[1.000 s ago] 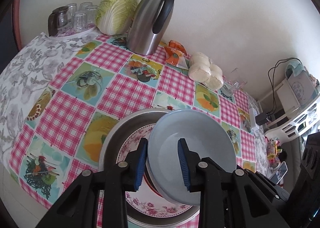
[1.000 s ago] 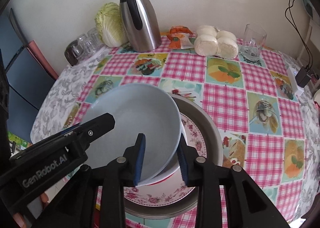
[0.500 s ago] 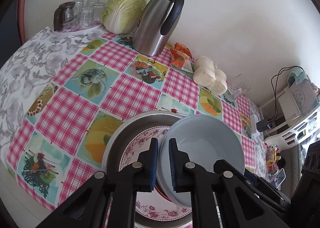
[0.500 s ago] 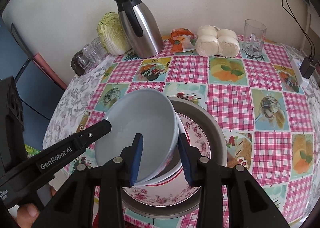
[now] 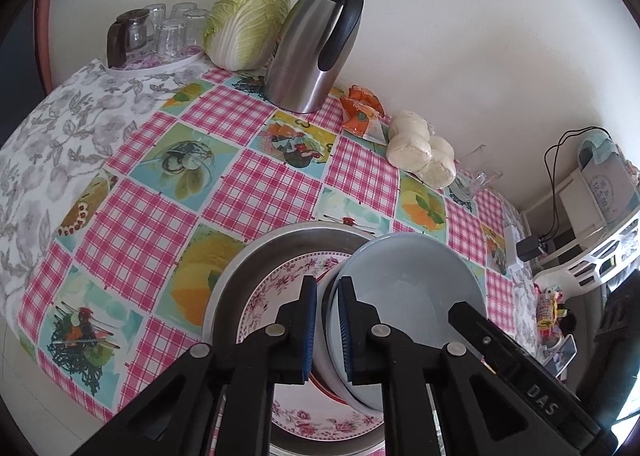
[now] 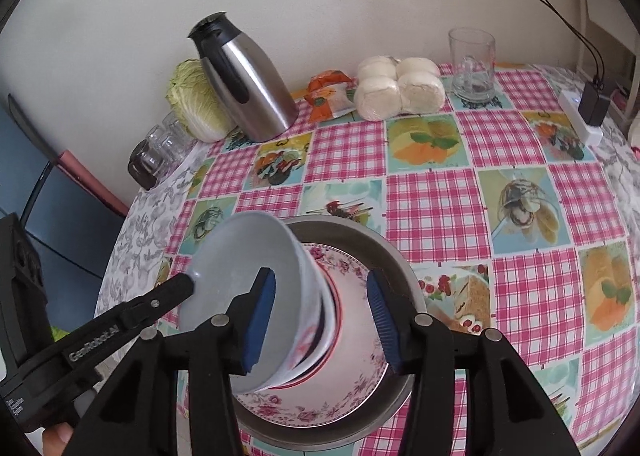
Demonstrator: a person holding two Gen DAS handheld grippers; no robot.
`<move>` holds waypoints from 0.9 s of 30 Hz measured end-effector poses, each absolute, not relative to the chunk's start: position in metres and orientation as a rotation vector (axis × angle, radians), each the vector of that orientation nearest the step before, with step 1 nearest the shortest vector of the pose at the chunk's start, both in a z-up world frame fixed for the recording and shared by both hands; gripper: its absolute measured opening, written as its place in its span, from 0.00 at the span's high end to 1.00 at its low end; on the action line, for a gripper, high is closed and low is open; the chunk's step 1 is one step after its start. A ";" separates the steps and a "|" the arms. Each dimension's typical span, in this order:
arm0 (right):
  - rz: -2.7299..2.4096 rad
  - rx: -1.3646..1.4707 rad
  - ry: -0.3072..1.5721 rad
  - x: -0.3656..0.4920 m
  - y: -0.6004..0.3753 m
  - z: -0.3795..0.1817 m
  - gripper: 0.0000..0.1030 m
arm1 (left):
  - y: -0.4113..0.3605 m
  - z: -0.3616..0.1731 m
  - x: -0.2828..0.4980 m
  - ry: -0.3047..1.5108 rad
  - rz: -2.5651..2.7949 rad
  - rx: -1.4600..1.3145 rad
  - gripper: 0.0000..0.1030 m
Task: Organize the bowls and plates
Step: 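Lower the pale round bowl into the white square bowl with both grippers, then open both grippers to release the pale round bowl, then withdraw both grippers up and back from the stacked tray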
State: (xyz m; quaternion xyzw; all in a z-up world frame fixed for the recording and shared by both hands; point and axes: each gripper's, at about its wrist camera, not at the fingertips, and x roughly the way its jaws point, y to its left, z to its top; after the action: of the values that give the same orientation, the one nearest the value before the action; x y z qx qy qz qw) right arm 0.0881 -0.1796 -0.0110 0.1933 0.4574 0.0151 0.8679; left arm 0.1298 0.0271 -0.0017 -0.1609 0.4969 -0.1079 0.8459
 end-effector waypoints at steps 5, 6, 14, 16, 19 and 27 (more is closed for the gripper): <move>0.039 0.454 0.983 0.090 -0.189 -0.023 0.52 | 0.029 0.002 0.128 1.036 -0.214 -0.334 0.59; 0.035 0.452 0.984 0.090 -0.190 -0.024 0.52 | 0.030 0.003 0.127 1.029 -0.212 -0.337 0.56; 0.058 0.438 0.941 0.075 -0.188 -0.013 0.52 | 0.032 0.012 0.115 0.976 -0.177 -0.287 0.27; 0.048 0.409 0.920 0.070 -0.186 -0.007 0.52 | 0.033 0.014 0.110 0.961 -0.169 -0.267 0.22; 0.031 0.382 0.898 0.060 -0.184 0.000 0.34 | 0.032 0.015 0.102 0.937 -0.153 -0.234 0.08; -0.012 0.277 0.827 0.028 -0.175 0.007 0.07 | 0.040 0.015 0.075 0.858 -0.141 -0.156 0.00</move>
State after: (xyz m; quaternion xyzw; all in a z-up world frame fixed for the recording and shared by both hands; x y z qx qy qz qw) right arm 0.0279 -0.1750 0.0073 0.1340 0.4007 -0.0060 0.9064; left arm 0.0748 0.0404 0.0152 -0.0754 0.4152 -0.0682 0.9040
